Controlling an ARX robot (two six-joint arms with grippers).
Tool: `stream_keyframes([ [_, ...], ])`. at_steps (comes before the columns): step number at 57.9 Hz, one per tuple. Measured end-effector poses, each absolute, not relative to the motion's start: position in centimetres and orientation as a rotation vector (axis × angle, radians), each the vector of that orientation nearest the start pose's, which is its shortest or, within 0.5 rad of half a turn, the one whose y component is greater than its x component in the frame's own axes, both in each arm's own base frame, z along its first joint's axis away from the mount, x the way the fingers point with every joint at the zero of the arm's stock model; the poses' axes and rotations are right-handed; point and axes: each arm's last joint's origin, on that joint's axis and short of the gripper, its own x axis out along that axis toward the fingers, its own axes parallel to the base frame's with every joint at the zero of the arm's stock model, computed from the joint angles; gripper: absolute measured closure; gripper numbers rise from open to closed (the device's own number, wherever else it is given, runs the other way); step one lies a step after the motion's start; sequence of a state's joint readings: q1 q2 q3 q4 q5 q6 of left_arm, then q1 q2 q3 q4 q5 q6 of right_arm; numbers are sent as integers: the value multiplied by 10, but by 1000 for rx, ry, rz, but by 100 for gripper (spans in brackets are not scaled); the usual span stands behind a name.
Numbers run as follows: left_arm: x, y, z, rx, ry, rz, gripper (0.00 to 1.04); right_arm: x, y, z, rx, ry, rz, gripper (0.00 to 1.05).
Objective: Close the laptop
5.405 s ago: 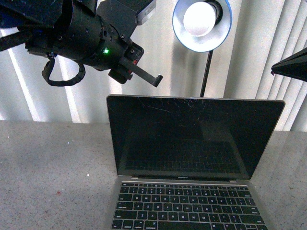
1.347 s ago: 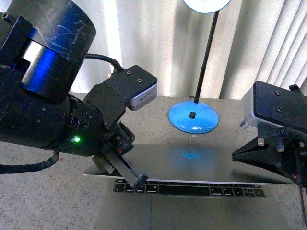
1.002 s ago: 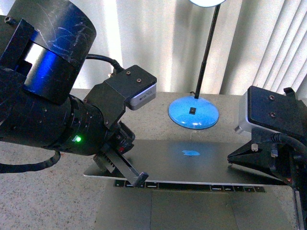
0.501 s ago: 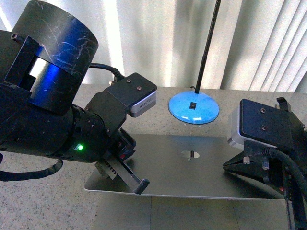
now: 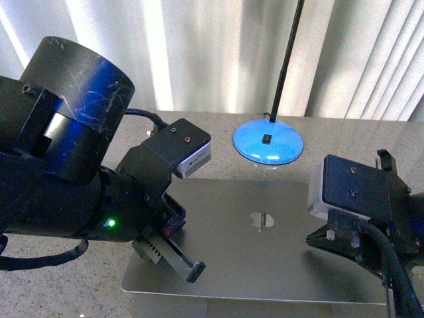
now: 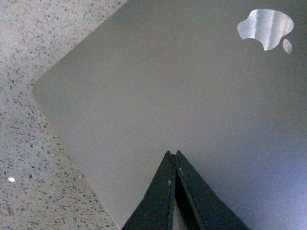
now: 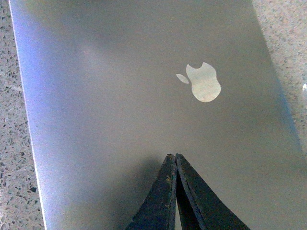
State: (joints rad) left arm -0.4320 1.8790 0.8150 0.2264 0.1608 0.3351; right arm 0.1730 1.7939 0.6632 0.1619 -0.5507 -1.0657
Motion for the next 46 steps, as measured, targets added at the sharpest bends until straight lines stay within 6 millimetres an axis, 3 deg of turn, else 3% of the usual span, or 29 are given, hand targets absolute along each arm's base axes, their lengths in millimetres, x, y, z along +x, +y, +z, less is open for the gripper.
stream_keyframes([
  [30,285,-130,68,354,793,-693,101,265,74,57,-708,559,1089,102],
  [46,287,-108,70,274,803,-650,101,266,79,64,-674,540,1053,102],
])
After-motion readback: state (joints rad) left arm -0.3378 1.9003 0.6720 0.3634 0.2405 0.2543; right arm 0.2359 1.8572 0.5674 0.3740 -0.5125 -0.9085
